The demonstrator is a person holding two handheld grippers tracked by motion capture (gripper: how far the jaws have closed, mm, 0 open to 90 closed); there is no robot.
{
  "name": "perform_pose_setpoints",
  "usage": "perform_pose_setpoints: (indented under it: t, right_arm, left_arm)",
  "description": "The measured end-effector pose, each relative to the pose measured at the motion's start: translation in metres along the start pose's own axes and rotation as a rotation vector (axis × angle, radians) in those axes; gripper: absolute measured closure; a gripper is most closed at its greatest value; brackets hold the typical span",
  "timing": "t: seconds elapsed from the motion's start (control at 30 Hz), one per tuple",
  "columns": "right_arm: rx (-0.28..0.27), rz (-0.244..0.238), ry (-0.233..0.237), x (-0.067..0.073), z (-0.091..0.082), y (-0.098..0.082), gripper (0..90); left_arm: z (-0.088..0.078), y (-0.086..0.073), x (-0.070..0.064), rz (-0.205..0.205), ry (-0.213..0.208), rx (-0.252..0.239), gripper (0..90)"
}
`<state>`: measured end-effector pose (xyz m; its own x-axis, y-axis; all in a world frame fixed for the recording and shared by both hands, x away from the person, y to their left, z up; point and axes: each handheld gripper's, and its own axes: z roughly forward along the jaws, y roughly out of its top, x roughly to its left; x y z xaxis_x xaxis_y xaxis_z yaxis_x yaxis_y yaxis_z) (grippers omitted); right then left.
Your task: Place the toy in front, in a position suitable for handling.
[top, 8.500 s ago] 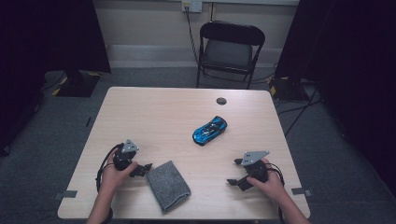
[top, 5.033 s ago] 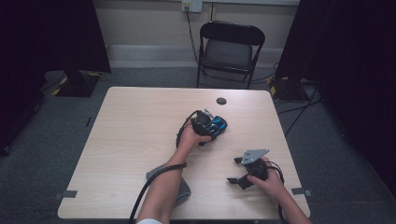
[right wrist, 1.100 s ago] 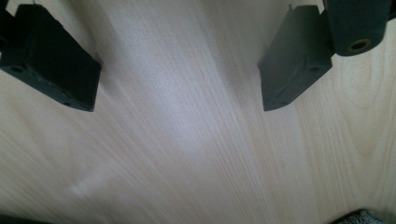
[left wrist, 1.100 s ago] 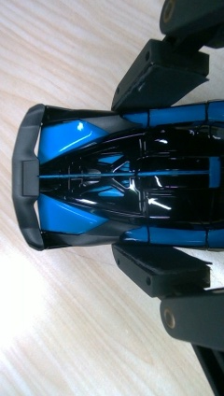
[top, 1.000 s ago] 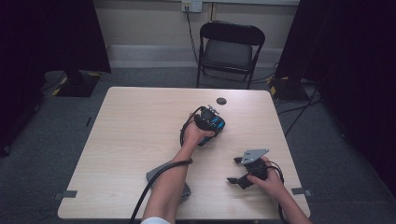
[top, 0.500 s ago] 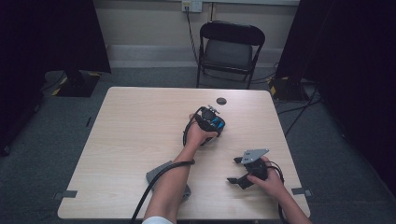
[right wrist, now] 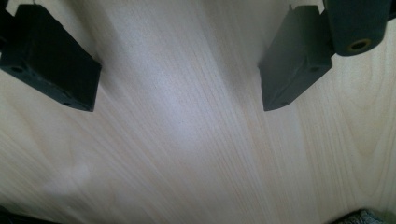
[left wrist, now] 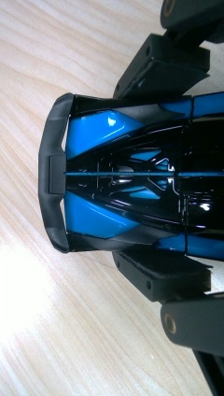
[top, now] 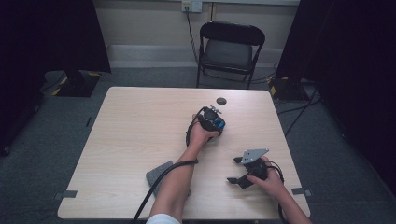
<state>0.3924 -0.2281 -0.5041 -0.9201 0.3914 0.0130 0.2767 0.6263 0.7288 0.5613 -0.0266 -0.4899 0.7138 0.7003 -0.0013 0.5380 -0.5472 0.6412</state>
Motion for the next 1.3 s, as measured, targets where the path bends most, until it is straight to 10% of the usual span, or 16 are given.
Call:
perform_pose_setpoints:
  t: [1.3]
  right_arm:
    - [0.001,0.000,0.000,0.000,0.000,0.000,11.5]
  left_arm:
    - [-0.083,0.010,0.011,0.026,-0.032,-0.138,25.4]
